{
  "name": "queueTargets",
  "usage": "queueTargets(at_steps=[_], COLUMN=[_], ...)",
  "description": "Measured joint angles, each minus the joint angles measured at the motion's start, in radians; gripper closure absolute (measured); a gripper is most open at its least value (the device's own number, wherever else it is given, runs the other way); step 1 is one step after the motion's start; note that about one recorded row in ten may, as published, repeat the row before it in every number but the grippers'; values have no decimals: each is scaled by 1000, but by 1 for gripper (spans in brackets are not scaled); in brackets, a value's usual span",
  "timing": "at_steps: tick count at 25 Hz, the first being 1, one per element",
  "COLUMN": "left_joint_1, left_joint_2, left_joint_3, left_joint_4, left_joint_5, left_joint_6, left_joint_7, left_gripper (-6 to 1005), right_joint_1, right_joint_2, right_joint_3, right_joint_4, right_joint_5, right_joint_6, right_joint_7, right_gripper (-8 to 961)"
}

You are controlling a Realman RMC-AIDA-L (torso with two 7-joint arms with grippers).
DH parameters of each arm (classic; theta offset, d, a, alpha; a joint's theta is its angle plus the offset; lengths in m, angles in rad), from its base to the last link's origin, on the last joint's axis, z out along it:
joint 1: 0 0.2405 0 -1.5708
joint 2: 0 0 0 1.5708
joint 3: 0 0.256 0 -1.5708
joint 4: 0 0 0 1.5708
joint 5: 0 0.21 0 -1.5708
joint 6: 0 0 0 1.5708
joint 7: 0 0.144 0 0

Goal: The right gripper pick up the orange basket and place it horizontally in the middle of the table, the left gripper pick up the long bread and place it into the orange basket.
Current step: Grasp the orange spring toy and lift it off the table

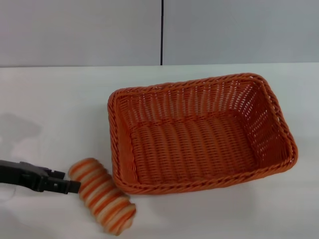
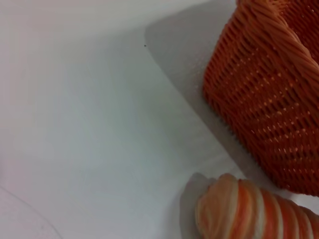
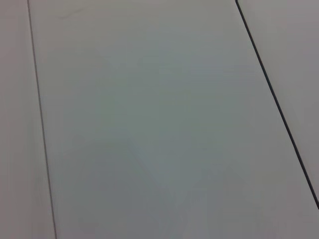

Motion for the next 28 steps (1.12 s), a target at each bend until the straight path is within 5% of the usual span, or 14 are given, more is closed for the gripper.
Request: queueTargets(at_steps=[11, 28], left_joint_1=[-60, -83], left_joint_2=[25, 19], left_joint_3=[36, 23], left_joint_4=[-46, 43], left_joint_5=[14, -33], left_joint_6=[17, 52], left_joint_7=[-65, -54], left_gripper=[200, 208], right_joint_1=[1, 7], right_joint_2=[0, 0], right_joint_3=[2, 2], right_joint_4=[25, 25], right_joint_5=[0, 0], right_joint_6=[-9, -6], right_joint_7=[-25, -25], right_gripper=[520, 520])
